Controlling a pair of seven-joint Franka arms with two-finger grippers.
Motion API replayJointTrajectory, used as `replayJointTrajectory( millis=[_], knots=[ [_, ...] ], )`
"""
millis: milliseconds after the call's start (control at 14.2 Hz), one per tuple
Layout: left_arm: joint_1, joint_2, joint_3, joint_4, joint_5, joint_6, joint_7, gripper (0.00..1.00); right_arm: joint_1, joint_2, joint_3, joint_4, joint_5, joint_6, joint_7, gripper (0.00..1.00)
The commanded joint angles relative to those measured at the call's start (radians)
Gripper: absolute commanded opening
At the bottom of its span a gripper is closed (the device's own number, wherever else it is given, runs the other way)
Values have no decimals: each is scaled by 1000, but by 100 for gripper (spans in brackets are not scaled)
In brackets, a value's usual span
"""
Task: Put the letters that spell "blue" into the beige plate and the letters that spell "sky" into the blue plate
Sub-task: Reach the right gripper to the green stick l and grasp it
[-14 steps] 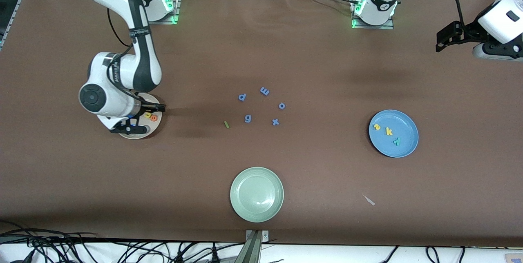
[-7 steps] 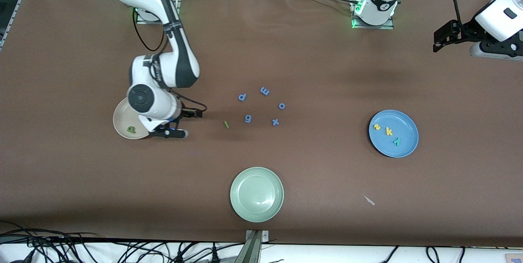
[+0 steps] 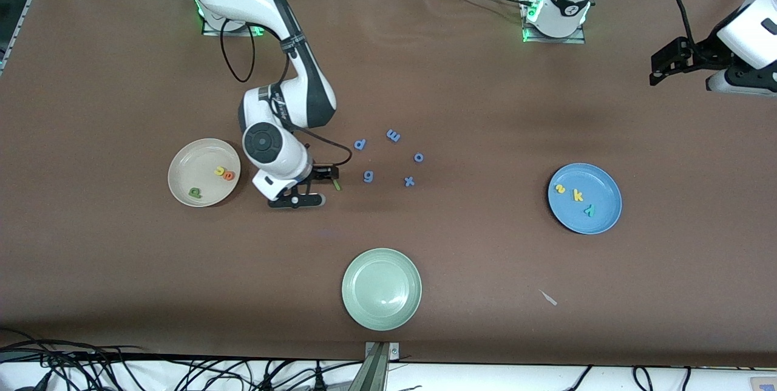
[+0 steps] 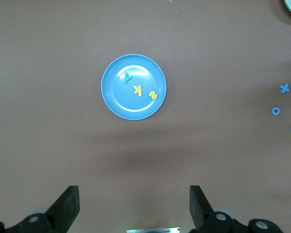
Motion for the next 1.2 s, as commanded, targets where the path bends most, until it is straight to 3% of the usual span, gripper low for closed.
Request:
replayJointTrajectory(
  millis=[0,423,634,705,846,1128],
  knots=[
    [1,25,3,42,-26,-18,-2,100,-7,33,37,21,9,27,-20,100],
    [29,25,4,33,-26,-21,8,100,21,67,41,15,8,90,-20,99],
    [33,25,3,30,-26,-27,10,100,38,84,43,17,14,127,-8,94],
    [32,25,3,32,-26,-27,10,100,41,84,41,15,16,125,-6,88],
    [32,25,3,32,-26,-27,10,100,42,84,41,14,17,125,-4,65],
    [32,25,3,32,-26,-27,10,100,44,85,43,11,19,121,-1,31]
  ],
)
